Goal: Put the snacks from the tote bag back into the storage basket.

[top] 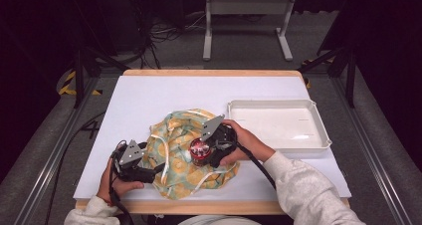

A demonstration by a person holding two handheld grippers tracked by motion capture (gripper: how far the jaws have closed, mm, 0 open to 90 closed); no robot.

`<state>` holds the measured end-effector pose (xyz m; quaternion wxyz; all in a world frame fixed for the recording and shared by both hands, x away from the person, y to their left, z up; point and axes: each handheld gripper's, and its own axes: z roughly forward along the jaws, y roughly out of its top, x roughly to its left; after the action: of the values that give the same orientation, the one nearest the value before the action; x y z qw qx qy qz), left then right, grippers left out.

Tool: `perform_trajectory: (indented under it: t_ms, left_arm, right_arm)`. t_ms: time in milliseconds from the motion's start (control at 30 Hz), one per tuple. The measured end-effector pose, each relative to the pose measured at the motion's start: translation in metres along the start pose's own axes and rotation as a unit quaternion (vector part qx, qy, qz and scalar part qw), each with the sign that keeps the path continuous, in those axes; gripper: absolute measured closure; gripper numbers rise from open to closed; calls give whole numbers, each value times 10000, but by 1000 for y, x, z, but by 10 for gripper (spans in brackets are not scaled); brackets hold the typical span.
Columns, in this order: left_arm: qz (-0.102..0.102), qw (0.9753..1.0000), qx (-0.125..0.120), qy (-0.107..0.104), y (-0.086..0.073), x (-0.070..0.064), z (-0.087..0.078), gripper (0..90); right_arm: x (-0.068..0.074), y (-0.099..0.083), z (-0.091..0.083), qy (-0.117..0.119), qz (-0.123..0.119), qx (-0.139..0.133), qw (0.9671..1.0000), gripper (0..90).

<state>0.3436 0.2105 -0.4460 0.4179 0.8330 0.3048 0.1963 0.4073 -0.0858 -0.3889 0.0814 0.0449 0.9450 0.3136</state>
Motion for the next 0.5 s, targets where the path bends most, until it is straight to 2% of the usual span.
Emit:
perform_trajectory:
  t_ms: [100,133,167,500]
  left_arm:
    - [-8,10000,3,-6,0,0,0,54]
    - [-20,10000,2,-4,0,0,0,53]
    - [-20,10000,3,-6,0,0,0,53]
    - [-46,10000,32,-43,-1,1,1,50]
  right_arm:
    - [0,1,5,40,24,67,10000,180]
    - [0,1,6,132,69,43,9999,211]
    - [0,1,7,72,99,45,9999,231]
    - [1,0,5,21,184,39,9998,239]
